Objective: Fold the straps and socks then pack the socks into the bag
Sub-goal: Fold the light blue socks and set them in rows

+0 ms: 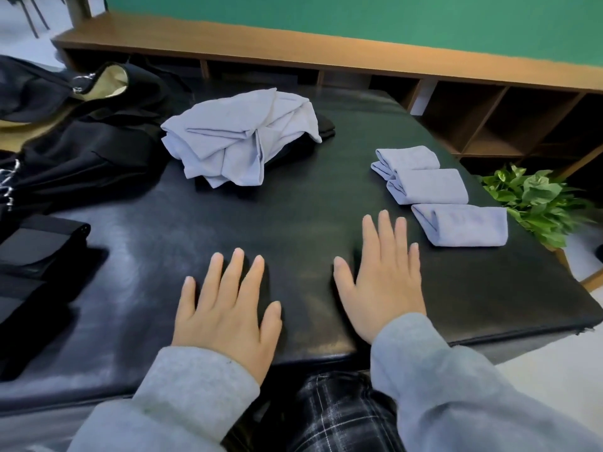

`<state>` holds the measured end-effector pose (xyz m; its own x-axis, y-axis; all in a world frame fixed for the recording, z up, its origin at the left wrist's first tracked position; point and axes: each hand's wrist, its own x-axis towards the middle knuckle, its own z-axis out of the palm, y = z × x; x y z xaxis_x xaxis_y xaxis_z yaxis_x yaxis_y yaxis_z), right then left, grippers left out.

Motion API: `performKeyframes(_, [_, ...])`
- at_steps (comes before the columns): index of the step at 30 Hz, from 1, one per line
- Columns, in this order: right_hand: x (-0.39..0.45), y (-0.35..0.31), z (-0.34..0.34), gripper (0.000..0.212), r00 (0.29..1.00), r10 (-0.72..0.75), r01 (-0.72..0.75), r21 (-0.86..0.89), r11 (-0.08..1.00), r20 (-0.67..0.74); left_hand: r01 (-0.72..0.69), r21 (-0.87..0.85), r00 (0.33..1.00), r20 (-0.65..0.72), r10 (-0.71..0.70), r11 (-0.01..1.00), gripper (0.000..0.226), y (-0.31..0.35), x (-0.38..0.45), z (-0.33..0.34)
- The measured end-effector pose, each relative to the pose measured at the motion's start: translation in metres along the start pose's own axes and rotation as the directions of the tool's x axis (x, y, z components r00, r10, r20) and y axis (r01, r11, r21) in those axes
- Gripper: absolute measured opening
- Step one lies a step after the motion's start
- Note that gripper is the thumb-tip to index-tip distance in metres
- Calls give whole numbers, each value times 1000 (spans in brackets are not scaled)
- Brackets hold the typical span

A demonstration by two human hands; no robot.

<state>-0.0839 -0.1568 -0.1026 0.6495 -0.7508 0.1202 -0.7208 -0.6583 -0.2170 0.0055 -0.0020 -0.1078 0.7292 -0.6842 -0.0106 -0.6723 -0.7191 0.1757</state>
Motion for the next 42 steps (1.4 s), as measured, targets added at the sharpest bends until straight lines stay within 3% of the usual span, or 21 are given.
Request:
performKeyframes(2, [-1,-13,4,69,998,-46,46,-1,999,35,7,11,1000,20,-7,1000,82,-2,6,-2])
performKeyframes(5, [3,-18,5,64,994,-53,50,28,998,96,32,16,999,31,-32,999,62,-2,19,-6])
performKeyframes(9, [5,-18,0,57,989,-31,19,84,996,147,94,-35,995,39,-92,995,64,-5,52,-6])
performKeyframes(19, [9,-22,1,54,988,-37,24,84,996,153,26,-19,974,-227,-30,999,68,-15,120,-5])
performKeyframes(23, [11,-22,1,53,987,-40,26,86,996,153,-34,79,940,-336,58,996,69,-25,144,-14])
performKeyframes(29, [15,-24,2,54,985,-53,40,83,996,164,-67,162,950,-291,113,985,60,-33,169,-31])
performKeyframes(36, [15,-24,2,54,986,-54,40,88,995,160,-111,148,962,-232,143,983,71,-28,171,-39])
performKeyframes(42, [16,-25,2,54,986,-48,33,96,995,161,-197,155,930,-284,234,968,70,-20,150,-44])
